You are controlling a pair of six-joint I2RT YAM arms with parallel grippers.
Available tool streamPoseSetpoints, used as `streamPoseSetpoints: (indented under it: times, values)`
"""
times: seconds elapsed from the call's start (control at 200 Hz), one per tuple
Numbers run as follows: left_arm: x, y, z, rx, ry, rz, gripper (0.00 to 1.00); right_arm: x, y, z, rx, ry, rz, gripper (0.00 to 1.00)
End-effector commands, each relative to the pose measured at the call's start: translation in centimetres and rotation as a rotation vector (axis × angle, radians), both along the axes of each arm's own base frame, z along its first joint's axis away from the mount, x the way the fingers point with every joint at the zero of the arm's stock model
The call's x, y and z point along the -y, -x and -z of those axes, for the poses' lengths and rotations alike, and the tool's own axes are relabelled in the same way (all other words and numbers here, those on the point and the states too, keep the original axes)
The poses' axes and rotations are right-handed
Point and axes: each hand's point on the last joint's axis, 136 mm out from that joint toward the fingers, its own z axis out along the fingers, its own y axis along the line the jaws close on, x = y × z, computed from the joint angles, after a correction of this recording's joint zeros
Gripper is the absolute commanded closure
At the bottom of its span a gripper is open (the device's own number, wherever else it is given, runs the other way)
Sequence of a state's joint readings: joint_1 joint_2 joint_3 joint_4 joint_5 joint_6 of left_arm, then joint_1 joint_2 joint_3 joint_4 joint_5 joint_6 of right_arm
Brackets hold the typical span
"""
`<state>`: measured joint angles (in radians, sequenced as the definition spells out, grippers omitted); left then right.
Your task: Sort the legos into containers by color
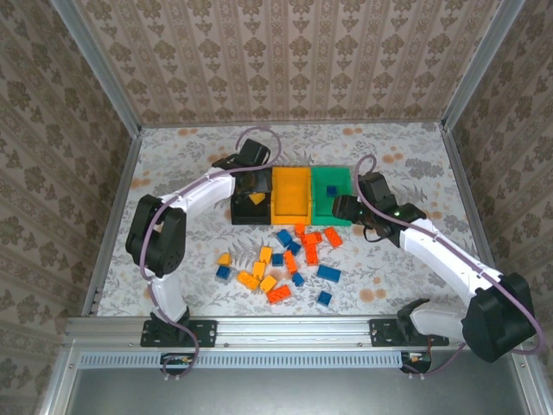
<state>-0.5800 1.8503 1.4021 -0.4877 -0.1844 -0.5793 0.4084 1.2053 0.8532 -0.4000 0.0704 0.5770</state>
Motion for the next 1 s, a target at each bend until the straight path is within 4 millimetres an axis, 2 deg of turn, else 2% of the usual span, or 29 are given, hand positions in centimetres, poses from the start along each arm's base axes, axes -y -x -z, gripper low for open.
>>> streamPoseSetpoints:
  times: [0.0,0.11,0.23,0.25,0.285,0.42,0.575,0.68,0.795,0.995]
  values:
    - [0.5,0.1,-5.3,0.104,0.046,0.013,0.26,0.4,0.9,0.1,-0.020,-0.005,0.001,0.32]
    - [0.7,1.7,-7.8,0.143,0.107,0.042,0.22,0.0,1.3,0.1,-0.032,-0.016,-0.031,0.32]
    - [1.1,5.1,-10.0,0.190,0.189,0.096,0.16,-1.8,2.5,1.5,-0.090,-0.046,-0.126,0.32]
    - [1.2,5.8,-10.2,0.194,0.199,0.108,0.13,-2.3,2.8,1.7,-0.099,-0.049,-0.148,0.32]
    - [1.2,7.0,-10.3,0.200,0.208,0.123,0.02,-3.1,3.3,2.4,-0.124,-0.054,-0.184,0.33]
    - [0.3,11.3,-8.7,0.194,0.200,0.158,0.00,-6.3,5.4,4.7,-0.193,-0.048,-0.312,0.35]
    - [-2.3,14.5,-6.2,0.191,0.207,0.113,0.00,-8.6,6.4,7.5,-0.232,0.037,-0.358,0.35]
    - [-4.2,15.7,-5.2,0.218,0.224,0.060,0.00,-9.7,6.5,9.4,-0.259,0.085,-0.364,0.35]
    - [-5.7,16.5,-5.3,0.261,0.245,0.032,0.00,-10.8,6.8,10.8,-0.280,0.143,-0.388,0.35]
    - [-7.7,17.2,-5.2,0.286,0.216,-0.005,0.00,-10.0,7.2,13.1,-0.330,0.268,-0.358,0.40]
